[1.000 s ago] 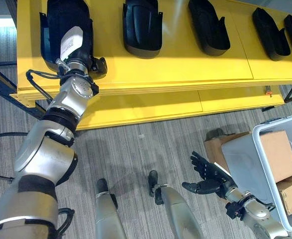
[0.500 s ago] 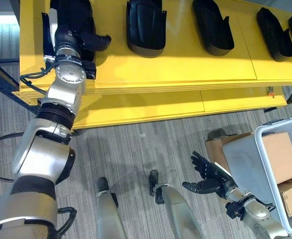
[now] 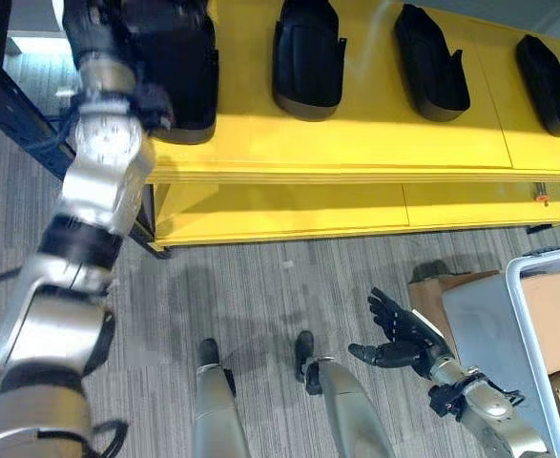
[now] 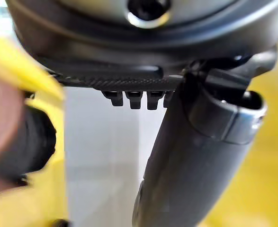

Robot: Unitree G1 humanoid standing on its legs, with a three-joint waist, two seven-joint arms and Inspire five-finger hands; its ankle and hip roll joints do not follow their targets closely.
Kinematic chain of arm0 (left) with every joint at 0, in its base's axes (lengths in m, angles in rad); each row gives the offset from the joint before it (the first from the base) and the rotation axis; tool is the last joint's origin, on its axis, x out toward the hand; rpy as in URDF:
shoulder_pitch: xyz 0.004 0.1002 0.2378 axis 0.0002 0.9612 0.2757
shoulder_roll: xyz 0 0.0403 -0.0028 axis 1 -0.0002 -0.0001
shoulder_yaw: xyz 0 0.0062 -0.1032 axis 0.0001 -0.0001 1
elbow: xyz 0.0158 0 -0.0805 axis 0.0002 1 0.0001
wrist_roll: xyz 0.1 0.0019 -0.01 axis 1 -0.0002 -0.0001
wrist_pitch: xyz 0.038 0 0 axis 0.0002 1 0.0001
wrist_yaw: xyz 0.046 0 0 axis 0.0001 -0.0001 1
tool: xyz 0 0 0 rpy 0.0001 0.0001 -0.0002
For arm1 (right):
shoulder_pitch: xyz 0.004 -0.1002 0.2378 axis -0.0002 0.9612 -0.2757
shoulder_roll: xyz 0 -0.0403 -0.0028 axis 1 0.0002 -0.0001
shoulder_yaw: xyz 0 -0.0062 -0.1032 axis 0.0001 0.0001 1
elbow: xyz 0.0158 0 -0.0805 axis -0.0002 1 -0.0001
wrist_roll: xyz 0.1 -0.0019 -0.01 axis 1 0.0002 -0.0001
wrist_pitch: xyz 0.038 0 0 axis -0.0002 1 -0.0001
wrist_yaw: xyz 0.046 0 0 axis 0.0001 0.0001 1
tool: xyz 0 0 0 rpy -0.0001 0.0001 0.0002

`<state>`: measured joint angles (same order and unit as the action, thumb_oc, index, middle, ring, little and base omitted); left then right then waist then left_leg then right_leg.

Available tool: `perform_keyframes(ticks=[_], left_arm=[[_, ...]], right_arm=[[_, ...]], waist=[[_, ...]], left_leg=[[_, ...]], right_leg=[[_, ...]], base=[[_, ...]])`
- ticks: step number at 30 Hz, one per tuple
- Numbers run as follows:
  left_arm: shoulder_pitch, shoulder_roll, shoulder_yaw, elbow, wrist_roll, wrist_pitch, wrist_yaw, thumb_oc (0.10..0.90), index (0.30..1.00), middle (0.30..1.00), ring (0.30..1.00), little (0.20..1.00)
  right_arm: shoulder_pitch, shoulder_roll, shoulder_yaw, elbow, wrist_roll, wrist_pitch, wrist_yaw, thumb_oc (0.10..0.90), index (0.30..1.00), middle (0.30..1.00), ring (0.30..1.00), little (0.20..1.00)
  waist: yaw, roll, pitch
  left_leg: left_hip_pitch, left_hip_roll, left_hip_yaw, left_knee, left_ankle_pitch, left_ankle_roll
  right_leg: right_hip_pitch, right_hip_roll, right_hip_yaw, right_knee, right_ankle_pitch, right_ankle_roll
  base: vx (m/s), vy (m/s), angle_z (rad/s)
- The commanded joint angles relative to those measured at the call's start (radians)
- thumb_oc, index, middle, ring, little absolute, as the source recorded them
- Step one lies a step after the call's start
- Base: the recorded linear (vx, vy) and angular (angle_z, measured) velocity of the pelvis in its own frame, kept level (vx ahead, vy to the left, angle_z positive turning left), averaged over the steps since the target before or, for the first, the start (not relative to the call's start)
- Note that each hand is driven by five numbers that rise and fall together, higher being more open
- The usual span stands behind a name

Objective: Move parts from the plastic box to the shelf.

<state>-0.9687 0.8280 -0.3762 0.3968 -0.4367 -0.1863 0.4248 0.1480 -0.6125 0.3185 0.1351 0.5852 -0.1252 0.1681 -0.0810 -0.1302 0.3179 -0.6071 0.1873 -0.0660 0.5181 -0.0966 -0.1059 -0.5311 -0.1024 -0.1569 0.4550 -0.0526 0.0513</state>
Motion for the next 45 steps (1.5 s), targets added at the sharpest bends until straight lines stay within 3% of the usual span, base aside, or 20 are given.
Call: perform_keyframes(ticks=[1, 2, 4, 8, 9, 17, 29, 34, 45], left_arm=[[0.132, 0.056, 0.156, -0.183, 0.352, -0.034, -0.008, 0.900, 1.000, 1.000, 1.000, 1.000], [0.139, 0.056, 0.163, -0.187, 0.353, -0.032, -0.008, 0.900, 1.000, 1.000, 1.000, 1.000], [0.246, 0.085, 0.192, -0.254, 0.555, 0.005, -0.007, 0.900, 1.000, 1.000, 1.000, 1.000], [0.471, 0.066, 0.296, -0.383, 0.677, -0.006, -0.048, 0.900, 1.000, 1.000, 1.000, 1.000], [0.569, 0.070, 0.321, -0.443, 0.781, -0.008, -0.068, 0.900, 1.000, 1.000, 1.000, 1.000], [0.775, 0.016, 0.344, -0.517, 0.839, -0.032, -0.169, 0.900, 1.000, 1.000, 1.000, 1.000], [0.748, -0.028, 0.200, -0.417, 1.003, -0.017, -0.215, 0.900, 1.000, 1.000, 1.000, 1.000], [0.667, -0.074, 0.094, -0.305, 1.027, 0.005, -0.234, 0.900, 1.000, 1.000, 1.000, 1.000], [0.637, -0.107, 0.025, -0.191, 1.074, 0.028, -0.234, 0.900, 1.000, 1.000, 1.000, 1.000]], right_arm=[[0.008, -0.006, -0.128, -0.048, -0.022, -0.073, 0.001, 0.900, 1.000, 1.000, 1.000, 1.000], [0.008, -0.008, -0.126, -0.048, -0.022, -0.073, 0.000, 0.900, 1.000, 1.000, 1.000, 1.000], [0.005, 0.013, -0.138, -0.047, -0.029, -0.076, -0.003, 0.900, 1.000, 1.000, 1.000, 1.000], [0.003, 0.041, -0.157, -0.061, -0.053, -0.078, -0.007, 0.900, 1.000, 1.000, 1.000, 1.000], [0.002, 0.050, -0.173, -0.068, -0.060, -0.079, -0.007, 0.900, 1.000, 1.000, 1.000, 1.000], [0.015, 0.077, -0.201, -0.074, -0.078, -0.071, -0.013, 0.900, 1.000, 1.000, 1.000, 1.000], [0.054, 0.081, -0.212, -0.081, -0.082, -0.062, -0.006, 0.900, 1.000, 1.000, 1.000, 1.000], [0.054, 0.074, -0.203, -0.085, -0.075, -0.060, -0.010, 0.900, 1.000, 1.000, 1.000, 1.000], [0.054, 0.059, -0.233, -0.107, -0.074, -0.071, -0.029, 0.900, 1.000, 1.000, 1.000, 1.000]], waist=[[0.011, 0.037, -0.035], [0.009, 0.038, -0.035], [0.021, 0.041, -0.030], [0.045, 0.048, -0.025], [0.054, 0.053, -0.028], [0.063, 0.072, -0.055], [0.045, 0.079, -0.097], [0.028, 0.078, -0.100], [0.016, 0.079, -0.075]], left_leg=[[0.045, 0.076, -0.030, -0.029, -0.004, -0.009], [0.047, 0.076, -0.030, -0.030, -0.004, -0.009], [0.083, 0.075, -0.026, -0.043, -0.005, -0.009], [0.158, 0.071, -0.018, -0.075, -0.002, -0.009], [0.199, 0.065, -0.013, -0.096, 0.000, -0.008], [0.305, 0.050, 0.004, -0.157, 0.013, -0.004], [0.371, 0.049, 0.028, -0.189, 0.012, -0.002], [0.354, 0.051, 0.032, -0.171, 0.008, -0.001], [0.316, 0.055, 0.035, -0.135, 0.002, 0.000]], right_leg=[[0.112, -0.079, 0.046, -0.062, -0.012, 0.102], [0.114, -0.079, 0.046, -0.063, -0.012, 0.102], [0.145, -0.085, 0.044, -0.066, -0.017, 0.103], [0.214, -0.103, 0.039, -0.080, -0.021, 0.106], [0.252, -0.110, 0.035, -0.092, -0.025, 0.108], [0.346, -0.124, 0.021, -0.133, -0.023, 0.114], [0.391, -0.126, 0.031, -0.160, -0.029, 0.122], [0.366, -0.122, 0.047, -0.141, -0.030, 0.120], [0.317, -0.114, 0.068, -0.103, -0.033, 0.116]], base=[[0.01, 0.001, 0.06], [0.00, 0.000, 0.00], [0.02, 0.002, 0.07], [0.05, 0.014, 0.10], [0.04, 0.016, 0.15], [0.04, 0.011, 0.05], [0.01, 0.004, -0.02], [-0.01, 0.003, -0.06], [-0.01, 0.002, -0.06]])
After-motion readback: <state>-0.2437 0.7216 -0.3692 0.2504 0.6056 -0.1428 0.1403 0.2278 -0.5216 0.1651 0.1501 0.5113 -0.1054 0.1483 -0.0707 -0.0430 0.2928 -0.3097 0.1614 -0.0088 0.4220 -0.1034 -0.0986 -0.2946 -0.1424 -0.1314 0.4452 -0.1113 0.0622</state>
